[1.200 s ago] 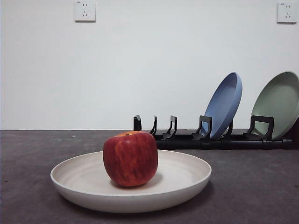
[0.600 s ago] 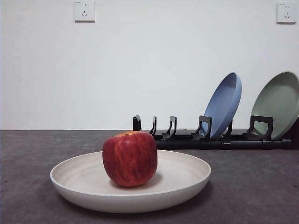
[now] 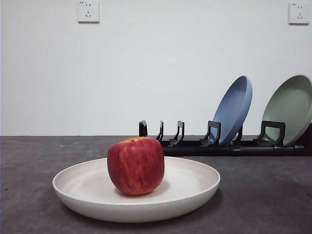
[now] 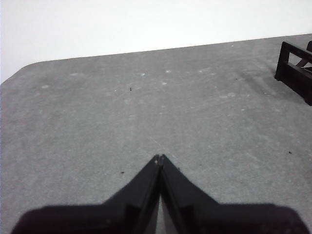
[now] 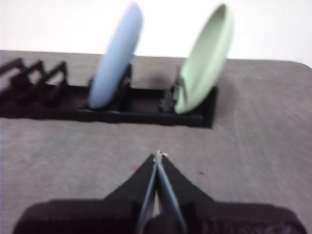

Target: Take the yellow plate from the plate rack,put the plate on the table,take the apple from the table,put the apple in the plate

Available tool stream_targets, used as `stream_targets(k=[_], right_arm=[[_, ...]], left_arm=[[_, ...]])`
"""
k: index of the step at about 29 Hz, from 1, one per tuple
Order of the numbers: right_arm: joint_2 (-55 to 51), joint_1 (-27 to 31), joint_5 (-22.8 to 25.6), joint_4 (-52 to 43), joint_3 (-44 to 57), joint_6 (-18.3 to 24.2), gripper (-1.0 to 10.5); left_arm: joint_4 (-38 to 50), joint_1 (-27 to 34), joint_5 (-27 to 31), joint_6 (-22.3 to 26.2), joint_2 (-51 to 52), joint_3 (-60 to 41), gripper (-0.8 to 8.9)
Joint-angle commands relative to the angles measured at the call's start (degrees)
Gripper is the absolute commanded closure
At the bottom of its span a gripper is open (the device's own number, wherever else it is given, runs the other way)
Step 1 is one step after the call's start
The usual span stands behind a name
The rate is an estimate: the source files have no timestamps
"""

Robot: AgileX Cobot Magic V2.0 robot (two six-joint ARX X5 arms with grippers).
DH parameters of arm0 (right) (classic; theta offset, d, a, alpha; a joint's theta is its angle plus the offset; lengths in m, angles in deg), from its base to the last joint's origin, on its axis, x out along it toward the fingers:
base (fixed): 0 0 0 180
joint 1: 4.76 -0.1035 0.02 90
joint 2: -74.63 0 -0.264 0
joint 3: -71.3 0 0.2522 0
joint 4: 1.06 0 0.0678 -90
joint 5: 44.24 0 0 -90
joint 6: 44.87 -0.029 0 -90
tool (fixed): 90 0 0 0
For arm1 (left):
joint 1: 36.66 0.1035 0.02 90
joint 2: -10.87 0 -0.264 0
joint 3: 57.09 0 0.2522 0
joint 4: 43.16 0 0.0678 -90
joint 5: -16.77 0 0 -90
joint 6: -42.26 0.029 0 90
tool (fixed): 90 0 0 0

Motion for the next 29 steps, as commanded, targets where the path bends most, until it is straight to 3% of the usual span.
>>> stream_targets(k=[1,29], right_arm=[[-0.2,0.9,-0.2,0.3,1.7,0.4,9.5],[-0.2,0.9,3.0,0.3,1.7,0.2,9.5]], left_arm=[[0.3,0.2,-0.2,-0.2,0.0,-0.6,8.17],[0.3,0.2,-0.2,-0.2,-0.3,-0.6,8.17]])
